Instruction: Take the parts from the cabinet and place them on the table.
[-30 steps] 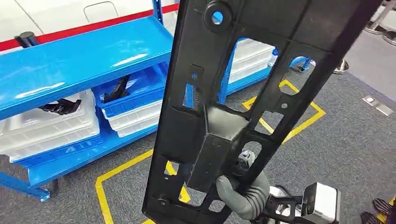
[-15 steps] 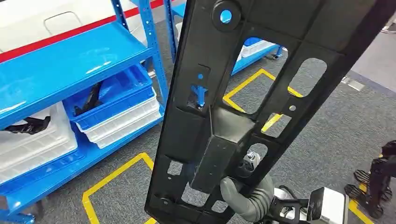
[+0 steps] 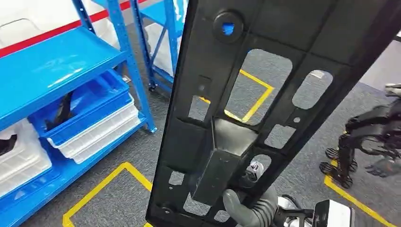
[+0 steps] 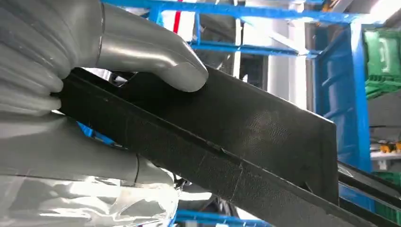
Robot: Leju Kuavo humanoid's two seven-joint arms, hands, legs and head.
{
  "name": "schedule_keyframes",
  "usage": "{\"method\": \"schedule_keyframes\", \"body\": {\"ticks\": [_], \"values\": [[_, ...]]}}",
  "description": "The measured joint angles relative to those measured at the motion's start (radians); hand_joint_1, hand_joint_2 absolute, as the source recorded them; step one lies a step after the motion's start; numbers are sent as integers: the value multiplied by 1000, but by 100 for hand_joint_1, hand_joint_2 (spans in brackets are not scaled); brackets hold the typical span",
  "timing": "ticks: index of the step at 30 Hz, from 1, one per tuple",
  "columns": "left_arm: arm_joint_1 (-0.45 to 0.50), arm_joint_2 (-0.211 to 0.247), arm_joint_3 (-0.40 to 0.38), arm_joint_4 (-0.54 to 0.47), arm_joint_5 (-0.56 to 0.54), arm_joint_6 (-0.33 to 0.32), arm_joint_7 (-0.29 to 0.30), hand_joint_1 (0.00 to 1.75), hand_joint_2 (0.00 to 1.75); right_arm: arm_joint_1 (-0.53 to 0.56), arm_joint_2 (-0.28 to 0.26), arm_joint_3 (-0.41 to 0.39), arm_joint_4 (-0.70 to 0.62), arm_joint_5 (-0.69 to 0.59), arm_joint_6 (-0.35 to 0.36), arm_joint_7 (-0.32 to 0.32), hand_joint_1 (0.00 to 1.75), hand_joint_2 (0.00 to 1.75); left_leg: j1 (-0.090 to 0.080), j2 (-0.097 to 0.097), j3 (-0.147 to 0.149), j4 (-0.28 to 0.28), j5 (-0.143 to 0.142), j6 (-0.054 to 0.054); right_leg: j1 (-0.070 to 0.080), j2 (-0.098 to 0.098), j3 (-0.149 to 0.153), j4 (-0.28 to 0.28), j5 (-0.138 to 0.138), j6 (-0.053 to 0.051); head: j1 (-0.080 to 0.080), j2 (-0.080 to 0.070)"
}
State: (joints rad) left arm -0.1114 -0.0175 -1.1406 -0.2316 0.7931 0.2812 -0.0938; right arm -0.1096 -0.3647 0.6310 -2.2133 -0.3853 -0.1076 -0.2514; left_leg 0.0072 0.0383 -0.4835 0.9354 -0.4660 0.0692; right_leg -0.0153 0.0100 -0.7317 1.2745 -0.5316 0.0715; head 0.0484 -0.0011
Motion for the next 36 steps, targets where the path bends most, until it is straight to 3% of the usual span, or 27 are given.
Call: {"method": "schedule_keyframes", "body": {"ticks": [2,3,4,5,8,9,10,11,13,14,15,17,18,19,20,23,24,26,28,29,30,31,32,33,34,35,36], "values": [[0,0,0,0,0,-1,1,0,175,5,0,0,-1,8,4,-5,175,175,0,22,3,0,-3,-4,0,-15,90,-155,73,-3,0,0],[0,0,0,0,1,-1,1,0,175,6,0,0,-1,10,6,-8,175,175,-1,31,7,1,-6,-7,2,-44,146,-251,109,-8,0,0],[0,0,0,0,2,-2,1,0,175,6,0,0,-1,11,7,-11,175,175,-8,40,9,1,-10,-13,11,-103,179,-315,102,-13,0,0],[-1,0,0,0,3,-2,1,0,175,7,1,0,-1,12,10,-15,175,175,-14,48,8,4,-14,-18,18,-91,177,-320,105,-26,-2,0],[-4,0,0,0,3,-2,1,0,175,12,1,0,-1,13,14,-22,175,175,-15,79,10,2,-16,-30,19,-58,166,-318,106,-41,-2,0],[-5,0,0,0,3,-3,1,0,175,12,1,0,-1,15,16,-23,175,175,-11,72,9,6,-26,-38,9,-48,168,-324,113,-51,-1,0],[-6,0,0,0,1,-3,1,0,175,12,1,0,-2,16,16,-26,175,175,-7,22,-1,38,-50,-44,8,-39,166,-324,114,-54,-3,0],[-6,0,0,0,0,-3,1,0,175,12,2,1,-2,17,16,-28,175,175,-6,-7,-32,105,-90,-47,7,-32,164,-324,116,-58,-5,0],[-15,0,2,0,0,-5,-2,0,175,18,3,1,-2,18,17,-32,175,175,-5,-27,-115,288,-168,-53,7,-8,162,-324,117,-61,-4,0],[-17,0,2,0,-2,-5,0,0,175,21,3,1,-2,18,16,-32,175,175,-5,-27,-139,341,-177,-55,7,4,162,-324,117,-62,-5,0],[-16,0,2,0,0,-5,-2,0,175,25,3,1,-2,19,16,-34,175,175,-5,-27,-139,341,-163,-55,7,17,163,-323,118,-61,-5,0],[-16,1,1,0,-4,-4,-2,0,175,31,3,0,-2,19,16,-35,175,175,-1,-31,-83,212,-80,-53,5,46,167,-323,119,-59,-5,0],[-11,1,0,0,-5,-4,-2,0,175,32,3,0,-2,19,16,-35,175,175,3,-48,-39,113,-30,-52,5,61,169,-322,120,-58,-5,0],[-6,1,0,0,-5,-3,-2,0,175,33,3,0,-2,19,16,-35,175,175,10,-103,-14,39,-4,-51,5,72,165,-323,121,-53,-5,0],[-2,0,0,0,-4,-3,-2,0,175,32,3,0,-2,20,14,-35,175,175,11,-129,-10,16,-8,-47,12,88,155,-314,122,-46,-5,0],[-5,-1,0,0,-3,-2,-9,0,175,42,3,-4,-4,21,10,-34,175,175,2,-104,-19,24,-5,-27,4,117,141,-322,137,-27,-4,0],[-5,-3,0,0,-4,-2,-9,0,175,42,2,-6,-5,27,8,-31,175,175,11,-89,-19,15,3,-15,3,123,139,-318,136,-22,-5,0],[-5,-3,0,0,-5,-2,-7,0,175,40,1,-8,-11,33,2,-22,175,175,9,-65,-12,14,6,-2,9,32,101,-234,77,-13,1,0],[-2,-4,-1,0,-8,-3,-3,0,175,39,2,-8,-15,42,-3,-10,175,175,4,-39,-13,15,5,1,6,5,24,-64,-1,-7,0,0],[-2,-4,-1,0,-9,-5,3,0,175,39,2,-8,-15,49,-7,-2,175,175,4,-25,-14,15,4,2,4,2,-10,9,-22,-4,1,0],[-3,-4,-1,0,-11,-5,5,0,175,40,2,-8,-15,50,-9,4,175,175,3,-14,-13,15,4,2,3,1,-17,24,-17,-3,1,0],[-4,-4,-1,0,-12,-5,6,0,175,39,2,-8,-16,50,-11,6,175,175,4,-2,-13,15,3,1,3,-1,3,-11,8,-4,1,0],[-4,-4,-1,0,-12,-5,8,0,175,40,2,-8,-19,53,-13,9,175,175,4,9,-10,15,2,0,3,-6,48,-91,49,-6,1,0],[-4,-4,-1,0,-13,-5,8,0,175,39,2,-8,-22,59,-18,11,175,175,3,16,-7,15,-1,-2,4,-21,102,-190,90,-9,1,0],[-4,-4,-2,1,-15,-5,8,0,175,39,2,-9,-27,62,-20,13,175,175,1,24,-3,15,-4,-5,6,-55,156,-281,119,-15,1,0],[-4,-4,-2,1,-15,-4,8,0,175,36,2,-9,-31,65,-24,15,175,175,-9,30,-4,18,-9,-13,21,-74,170,-315,104,-22,1,0],[-4,-3,-2,1,-15,-4,9,0,175,36,2,-9,-35,68,-27,16,175,175,-9,37,-3,17,-10,-16,19,-63,164,-313,107,-31,-2,0]]}}
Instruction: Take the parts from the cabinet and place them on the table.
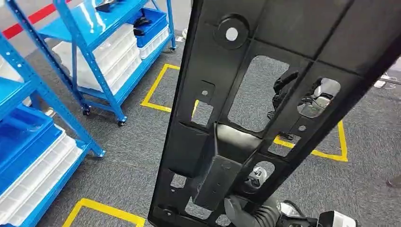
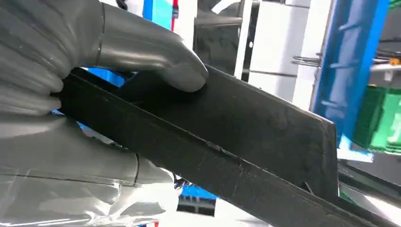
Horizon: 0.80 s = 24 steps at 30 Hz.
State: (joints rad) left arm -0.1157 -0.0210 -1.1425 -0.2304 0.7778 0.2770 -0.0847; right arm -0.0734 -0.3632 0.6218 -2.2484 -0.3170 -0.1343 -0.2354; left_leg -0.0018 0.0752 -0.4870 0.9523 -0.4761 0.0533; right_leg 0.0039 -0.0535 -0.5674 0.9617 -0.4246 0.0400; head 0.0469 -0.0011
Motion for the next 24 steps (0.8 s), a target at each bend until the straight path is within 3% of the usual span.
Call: {"method": "schedule_keyframes", "body": {"ticks": [2,3,4,5,6,8,9,10,12,13,14,15,18,19,20,21,23,24], "values": [[-1,0,0,1,0,1,1,0,175,2,-1,0,-4,0,-2,2,175,175,0,17,3,-4,0,-9,3,19,-6,3,0,-8,1,0],[-2,1,0,1,0,1,1,0,175,2,-2,0,-6,0,-3,2,175,175,-1,26,6,-4,-3,-14,-2,28,-6,-4,5,-17,1,0],[-2,2,0,2,0,1,1,0,175,2,-2,0,-10,0,-3,2,175,175,7,-4,2,12,-18,-21,-9,34,-4,-8,9,-23,1,0],[-2,2,0,2,0,1,1,0,175,0,-2,0,-13,0,-2,1,175,175,7,-41,-20,60,-52,-25,-11,42,-5,-8,10,-28,-1,0],[-2,2,0,2,1,1,0,0,175,-1,-2,0,-14,0,-2,2,175,175,7,-59,-60,146,-97,-28,-11,50,-7,-8,12,-31,-2,0],[-12,4,2,2,3,1,-3,0,175,1,-2,0,-14,0,-2,2,175,175,5,-67,-132,308,-161,-33,-10,69,-9,-7,13,-32,-2,0],[-16,4,2,2,2,1,-3,0,175,1,-2,0,-14,0,-3,2,175,175,6,-67,-146,341,-160,-33,-10,80,-8,-7,13,-33,-2,0],[-16,4,2,2,2,1,-3,0,175,1,-2,1,-14,0,-3,2,175,175,6,-67,-134,318,-136,-33,-11,93,-6,-7,13,-33,-2,0],[-13,4,1,2,1,0,1,0,175,1,-2,1,-14,0,-3,2,175,175,11,-79,-55,148,-41,-31,-12,123,-2,-5,15,-30,-2,0],[-7,4,0,2,0,0,2,0,175,1,-2,1,-15,0,-2,2,175,175,16,-112,-17,59,2,-32,-12,134,-3,-3,15,-28,-2,0],[-2,4,0,2,1,-1,2,0,175,1,-2,1,-16,0,-2,2,175,175,21,-172,-7,25,-1,-29,-9,146,-9,0,17,-22,-2,0],[0,4,0,2,1,0,1,0,175,-1,-2,1,-16,0,-3,3,175,175,22,-173,-11,8,-2,-27,-7,160,-21,6,19,-16,0,0],[-3,2,-1,2,0,0,-2,0,175,1,-2,0,-19,5,-10,5,175,175,16,-143,-13,9,7,-8,-15,192,-33,-2,34,6,-1,0],[-4,0,-1,2,1,0,-5,0,175,3,-5,-1,-20,8,-13,5,175,175,21,-127,-9,4,12,0,-18,171,-36,6,27,7,-2,0],[-4,1,-1,2,0,1,-6,0,175,0,-5,-2,-24,13,-16,7,175,175,20,-117,-8,3,13,3,-10,117,-50,39,3,12,5,0],[-1,1,-2,2,0,1,-8,0,175,-4,-5,-3,-25,14,-19,9,175,175,17,-99,-8,3,13,11,-11,86,-87,120,-43,18,5,0],[2,-1,-2,2,1,2,-8,0,175,-4,-5,-3,-26,15,-20,17,175,175,14,-71,-8,3,12,13,-15,69,-162,281,-109,24,5,0],[2,-1,-2,2,2,2,-8,0,175,-4,-6,-4,-26,14,-21,24,175,175,14,-57,-8,3,11,13,-17,67,-184,329,-118,26,5,0]]}}
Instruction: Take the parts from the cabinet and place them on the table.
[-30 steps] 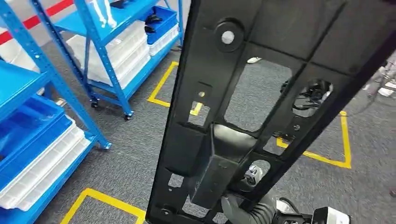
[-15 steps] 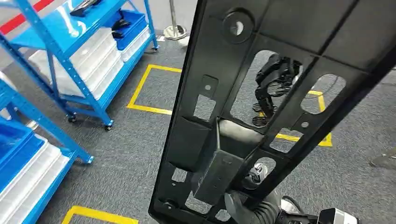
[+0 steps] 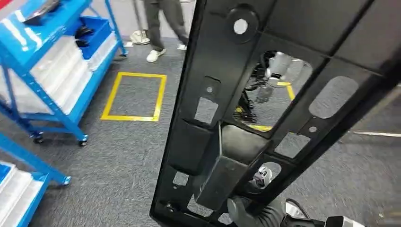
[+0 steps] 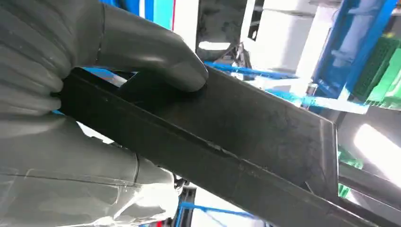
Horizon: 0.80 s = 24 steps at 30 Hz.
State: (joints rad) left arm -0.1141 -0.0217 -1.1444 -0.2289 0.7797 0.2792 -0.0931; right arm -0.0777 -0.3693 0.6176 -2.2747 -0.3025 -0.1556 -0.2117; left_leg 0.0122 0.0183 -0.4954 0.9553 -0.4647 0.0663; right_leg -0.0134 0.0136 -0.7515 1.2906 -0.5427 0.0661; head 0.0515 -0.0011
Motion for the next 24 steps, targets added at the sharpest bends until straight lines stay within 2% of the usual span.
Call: {"method": "schedule_keyframes", "body": {"ticks": [1,2,3,4,5,6,9,10,11,12,13,14,15,16,17,18,19,20,21,22,24], "values": [[0,-1,0,0,0,0,0,0,175,0,0,0,0,1,-2,6,175,175,0,12,0,0,-1,-1,-1,-1,3,-7,13,1,0,0],[-1,-2,0,0,0,-1,2,0,175,0,-1,0,-1,5,-5,13,175,175,0,24,2,0,-3,-2,-2,-5,35,-65,48,1,0,0],[-1,-3,-1,0,0,-1,4,0,175,-1,-2,-1,-3,9,-6,18,175,175,0,33,5,0,-5,-4,-3,-16,86,-157,89,0,0,0],[-2,-3,-2,0,0,-2,9,0,175,-1,-3,-1,-7,11,-10,22,175,175,0,41,9,0,-8,-7,-2,-42,141,-251,124,-3,0,0],[-2,-3,-2,0,0,-3,12,0,175,-4,-3,-1,-12,16,-13,28,175,175,-5,48,12,0,-12,-12,4,-90,175,-315,120,-5,0,0],[-2,-3,-3,0,0,-3,13,0,175,-8,-3,-1,-15,19,-16,35,175,175,-13,53,11,3,-17,-19,12,-78,175,-320,122,-19,-2,0],[-4,-3,-3,0,2,-3,26,0,175,-8,-6,-1,-29,21,-30,55,175,175,-15,80,20,-6,-19,-32,16,-51,168,-321,121,-33,-2,0],[-5,-3,-3,1,2,-3,32,0,175,-8,-9,-1,-35,24,-35,63,175,175,-10,68,19,0,-27,-40,5,-43,171,-328,126,-42,-2,0],[-5,-2,-3,1,2,-4,35,0,175,-10,-11,-1,-40,30,-42,71,175,175,-8,24,10,30,-49,-44,5,-35,171,-328,127,-44,-3,0],[-5,-2,-3,1,3,-4,40,0,175,-14,-12,0,-43,32,-49,81,175,175,-7,2,-19,94,-87,-45,4,-28,170,-328,127,-52,-3,0],[-9,-2,-3,1,8,-4,42,0,175,-14,-13,0,-46,35,-56,90,175,175,-7,-7,-57,178,-128,-46,6,-19,170,-328,128,-55,-3,0],[-14,-1,-2,1,11,-4,43,0,175,-13,-14,0,-48,37,-66,96,175,175,-9,-10,-99,270,-165,-48,6,-6,169,-327,128,-56,-3,0],[-20,-2,-2,1,12,-4,43,0,175,-13,-17,1,-48,37,-71,100,175,175,-10,-11,-123,327,-178,-49,7,4,169,-327,128,-57,-3,0],[-20,-2,-2,1,13,-4,43,0,175,-13,-19,1,-48,34,-75,103,175,175,-9,-11,-124,331,-166,-50,7,16,171,-327,129,-57,-3,0],[-20,-3,-2,1,13,-4,43,0,175,-12,-21,1,-50,29,-78,103,175,175,-7,-11,-105,290,-133,-50,6,31,172,-327,129,-56,-3,0],[-19,-4,-2,1,13,-5,44,0,175,-12,-22,1,-50,27,-79,103,175,175,-5,-15,-72,216,-88,-49,5,45,174,-326,129,-55,-3,0],[-15,-6,-3,1,13,-6,46,0,175,-12,-23,1,-50,21,-79,101,175,175,0,-33,-34,127,-40,-47,5,59,177,-326,130,-54,-3,0],[-9,-6,-3,1,11,-10,47,0,175,-12,-24,2,-50,18,-79,98,175,175,6,-81,-9,54,-5,-46,5,69,173,-326,131,-50,-3,0],[-5,-8,-4,1,9,-13,47,0,175,-14,-27,2,-50,14,-78,96,175,175,6,-104,-1,18,-10,-44,13,84,165,-316,132,-42,-5,0],[-8,-10,-4,1,10,-12,47,0,175,-13,-29,2,-51,8,-77,92,175,175,7,-98,-5,18,-15,-37,9,94,156,-319,140,-35,-2,0],[-9,-15,-4,1,11,-7,39,0,175,-9,-34,2,-51,-6,-75,82,175,175,-3,-83,-6,17,-11,-26,3,111,151,-324,147,-22,-3,0]]}}
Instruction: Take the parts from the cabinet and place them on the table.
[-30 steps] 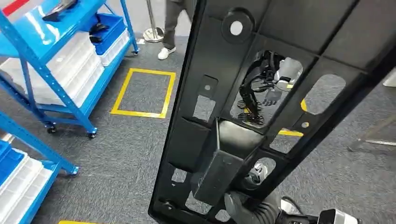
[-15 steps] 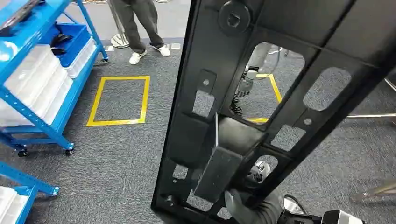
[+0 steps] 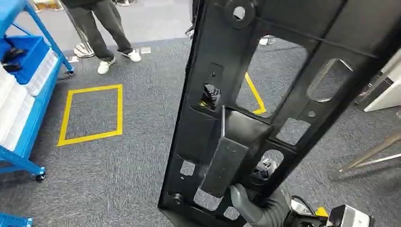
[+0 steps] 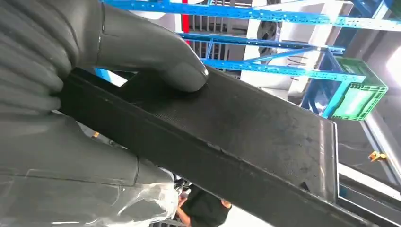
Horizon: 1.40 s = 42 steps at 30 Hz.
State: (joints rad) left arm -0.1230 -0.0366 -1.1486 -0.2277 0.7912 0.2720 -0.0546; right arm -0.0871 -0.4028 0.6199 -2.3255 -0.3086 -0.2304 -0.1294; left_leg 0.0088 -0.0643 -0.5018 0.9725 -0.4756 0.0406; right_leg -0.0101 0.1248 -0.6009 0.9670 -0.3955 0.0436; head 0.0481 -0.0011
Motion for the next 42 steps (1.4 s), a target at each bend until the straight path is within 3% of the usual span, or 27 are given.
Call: {"method": "schedule_keyframes", "body": {"ticks": [1,3,5,7,9,10,11,12,13,16,17,18,19,21,22,24,26,27,28,31,32,33,34,36,38,41,42], "values": [[0,-4,0,0,-3,2,-10,0,175,1,-4,0,0,-8,2,-11,175,175,6,14,2,-7,6,10,-1,5,-3,2,-1,3,0,0],[1,-3,0,0,-6,8,-21,0,175,2,-5,-2,0,-18,7,-35,175,175,5,34,5,-10,9,19,5,-88,-31,71,-48,11,3,0],[5,-2,0,0,-7,9,-27,0,175,5,-6,-2,1,-21,11,-43,175,175,-1,62,3,-10,8,26,0,-111,-115,247,-127,19,3,0],[6,1,0,2,-7,9,-28,0,175,7,-8,-2,2,-27,11,-46,175,175,-2,87,3,-10,6,27,-3,-114,-156,334,-144,22,3,0],[5,1,0,3,-7,9,-29,0,175,9,-8,-2,2,-27,11,-47,175,175,-3,108,6,-10,3,26,-5,-119,-106,244,-89,21,3,0],[5,1,0,3,-7,9,-29,0,175,9,-8,-2,2,-27,11,-47,175,175,-2,118,10,-10,0,24,-5,-128,-49,142,-45,20,3,0],[5,1,0,3,-7,9,-29,0,175,9,-9,-2,2,-27,11,-48,175,175,-3,126,14,-10,-4,20,-5,-151,-3,64,-16,18,3,0],[5,3,-1,6,-9,10,-29,0,175,9,-9,-3,2,-27,11,-50,175,175,-12,132,15,-8,-9,13,7,-196,19,21,-32,17,3,0],[5,3,-2,6,-10,11,-29,0,175,9,-9,-3,2,-28,14,-55,175,175,-16,139,15,-7,-13,7,11,-185,14,16,-31,1,0,0],[6,6,-2,7,-10,21,-31,0,175,12,-9,-4,2,-34,15,-72,175,175,-15,168,21,-11,-18,-5,12,-156,9,12,-29,-14,1,0],[6,8,-2,8,-10,24,-32,0,175,15,-9,-4,2,-38,18,-81,175,175,-9,153,21,-2,-29,-13,5,-146,13,9,-25,-20,1,0],[5,9,-3,8,-10,24,-33,0,175,17,-10,-4,2,-38,19,-91,175,175,-8,112,6,36,-53,-16,6,-139,13,9,-26,-22,-1,0],[5,9,-3,8,-9,25,-35,0,175,20,-10,-4,4,-39,21,-98,175,175,-7,88,-34,115,-93,-17,6,-133,12,9,-26,-29,-2,0],[-5,13,-2,7,-7,26,-38,0,175,25,-10,-4,8,-41,23,-111,175,175,-10,75,-119,283,-154,-19,7,-113,12,10,-26,-32,-2,0],[-10,13,-1,7,-5,26,-37,0,175,27,-10,-4,11,-47,25,-117,175,175,-10,75,-143,330,-159,-19,8,-102,13,10,-26,-32,-2,0],[-10,15,-1,7,-1,25,-34,0,175,32,-10,-5,16,-48,28,-128,175,175,-10,74,-124,276,-103,-16,8,-74,17,10,-26,-32,-2,0],[-5,16,-2,8,0,27,-28,0,175,38,-10,-5,19,-49,32,-138,175,175,-7,49,-48,96,-2,-9,6,-46,24,10,-26,-30,-2,0],[-1,16,-2,8,2,27,-27,0,175,40,-10,-5,21,-49,33,-142,175,175,-3,0,-29,34,17,-6,6,-37,21,11,-25,-28,-2,0],[1,17,-2,8,2,28,-26,0,175,40,-10,-5,22,-50,35,-145,175,175,1,-11,-21,4,9,-6,13,-22,13,18,-25,-22,-2,0],[0,17,-1,7,11,27,-21,0,175,49,-10,-5,25,-50,37,-150,175,175,-9,11,-24,8,15,8,5,6,4,8,-13,-3,-2,0],[-1,14,-1,7,13,27,-19,0,175,54,-10,-5,25,-51,36,-154,175,175,-1,24,-23,1,21,17,4,0,1,15,-17,0,-3,0],[-2,16,-1,7,17,30,-17,0,175,59,-10,-6,26,-51,35,-159,175,175,-2,33,-20,-2,23,22,10,-59,-9,45,-39,4,1,0],[-1,16,-1,7,18,33,-17,0,175,59,-10,-7,28,-51,33,-162,175,175,-3,45,-20,-2,23,27,9,-87,-39,105,-75,8,2,0],[3,18,0,7,19,33,-17,0,175,63,-9,-6,34,-59,31,-173,175,175,-8,70,-22,-1,21,31,3,-108,-114,266,-147,15,2,0],[3,20,0,7,17,34,-13,0,175,75,-9,-7,44,-68,30,-186,175,175,-10,96,-21,-1,20,31,0,-113,-147,335,-156,18,2,0],[1,21,-1,7,11,33,-2,0,175,81,-9,-7,54,-71,31,-205,175,175,-11,127,-18,-1,16,26,0,-141,-21,105,-52,12,2,0],[1,22,0,7,11,32,2,0,175,81,-9,-7,54,-71,31,-209,175,175,-13,134,-14,-1,14,23,6,-193,30,19,-37,5,2,0]]}}
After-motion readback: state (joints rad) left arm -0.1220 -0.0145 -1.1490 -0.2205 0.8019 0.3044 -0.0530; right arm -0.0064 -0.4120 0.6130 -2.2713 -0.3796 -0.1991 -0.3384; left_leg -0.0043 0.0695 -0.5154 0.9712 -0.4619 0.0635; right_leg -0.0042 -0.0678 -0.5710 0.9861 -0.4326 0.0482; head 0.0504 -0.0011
